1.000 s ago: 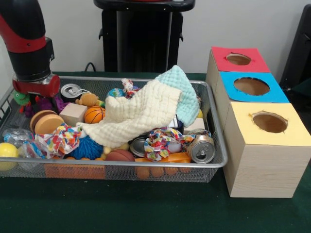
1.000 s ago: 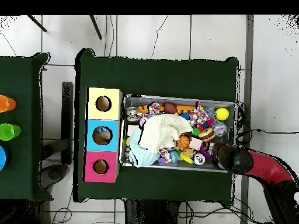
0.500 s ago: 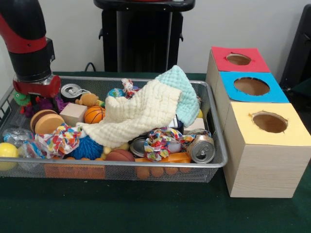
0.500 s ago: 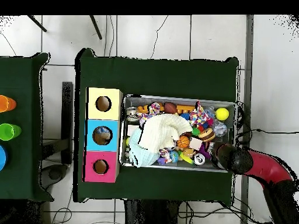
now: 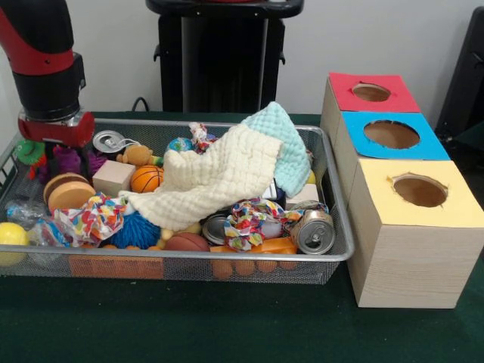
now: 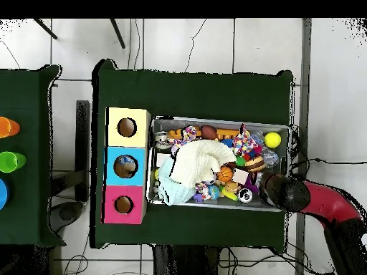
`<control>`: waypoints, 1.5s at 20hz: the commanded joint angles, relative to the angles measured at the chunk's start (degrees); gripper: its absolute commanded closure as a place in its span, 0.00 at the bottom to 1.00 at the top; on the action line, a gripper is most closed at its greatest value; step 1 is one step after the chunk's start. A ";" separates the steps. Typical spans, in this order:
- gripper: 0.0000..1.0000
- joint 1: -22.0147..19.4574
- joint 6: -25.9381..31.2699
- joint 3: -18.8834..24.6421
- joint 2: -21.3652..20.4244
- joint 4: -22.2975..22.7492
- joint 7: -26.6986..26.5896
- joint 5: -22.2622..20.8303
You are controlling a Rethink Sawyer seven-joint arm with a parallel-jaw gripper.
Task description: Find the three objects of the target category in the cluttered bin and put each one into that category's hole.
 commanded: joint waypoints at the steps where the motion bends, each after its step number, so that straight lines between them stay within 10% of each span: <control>1: 0.00 2.37 10.50 2.68 -4.18 1.38 -10.13 0.32; 14: 0.00 3.38 10.41 1.98 -5.08 -1.99 -10.21 -1.97; 30: 0.00 2.62 21.73 5.46 6.04 -22.02 -20.61 -1.61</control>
